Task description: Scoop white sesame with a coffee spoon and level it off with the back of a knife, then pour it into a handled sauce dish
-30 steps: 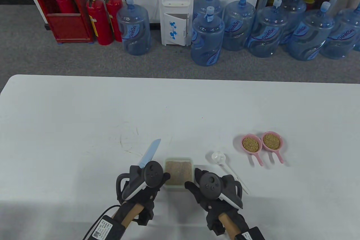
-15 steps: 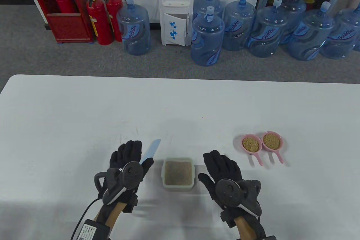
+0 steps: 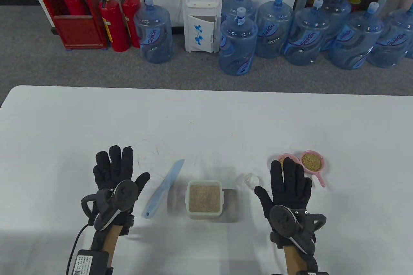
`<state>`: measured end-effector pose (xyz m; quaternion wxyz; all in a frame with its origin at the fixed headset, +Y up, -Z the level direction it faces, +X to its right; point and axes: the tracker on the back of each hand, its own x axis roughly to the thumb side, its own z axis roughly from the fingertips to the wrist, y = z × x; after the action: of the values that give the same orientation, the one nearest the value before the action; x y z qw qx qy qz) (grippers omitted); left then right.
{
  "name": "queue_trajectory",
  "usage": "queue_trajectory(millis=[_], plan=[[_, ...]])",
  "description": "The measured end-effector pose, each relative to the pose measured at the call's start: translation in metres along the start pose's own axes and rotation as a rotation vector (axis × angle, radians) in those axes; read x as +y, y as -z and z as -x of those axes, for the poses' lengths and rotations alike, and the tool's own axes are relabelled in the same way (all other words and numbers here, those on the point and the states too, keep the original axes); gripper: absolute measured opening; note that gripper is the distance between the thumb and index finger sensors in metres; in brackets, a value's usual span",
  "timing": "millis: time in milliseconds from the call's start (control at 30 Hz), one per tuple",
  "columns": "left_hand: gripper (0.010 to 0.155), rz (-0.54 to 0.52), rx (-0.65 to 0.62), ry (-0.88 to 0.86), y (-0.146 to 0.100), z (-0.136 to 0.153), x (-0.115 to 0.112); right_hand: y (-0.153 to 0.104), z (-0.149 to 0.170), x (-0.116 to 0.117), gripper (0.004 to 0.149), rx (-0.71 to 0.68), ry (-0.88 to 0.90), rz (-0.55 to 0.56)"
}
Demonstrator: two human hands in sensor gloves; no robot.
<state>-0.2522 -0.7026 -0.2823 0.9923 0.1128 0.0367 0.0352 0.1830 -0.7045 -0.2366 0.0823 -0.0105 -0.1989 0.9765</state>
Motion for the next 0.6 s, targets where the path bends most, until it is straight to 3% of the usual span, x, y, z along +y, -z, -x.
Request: queue_trajectory(millis=[600], plan=[[0.084,0.064,0.030,0.017,0.0051,0.0058,-0.0098,0.0053,0.0023,0.0034,0.082,0.013,0.020,-0.054]])
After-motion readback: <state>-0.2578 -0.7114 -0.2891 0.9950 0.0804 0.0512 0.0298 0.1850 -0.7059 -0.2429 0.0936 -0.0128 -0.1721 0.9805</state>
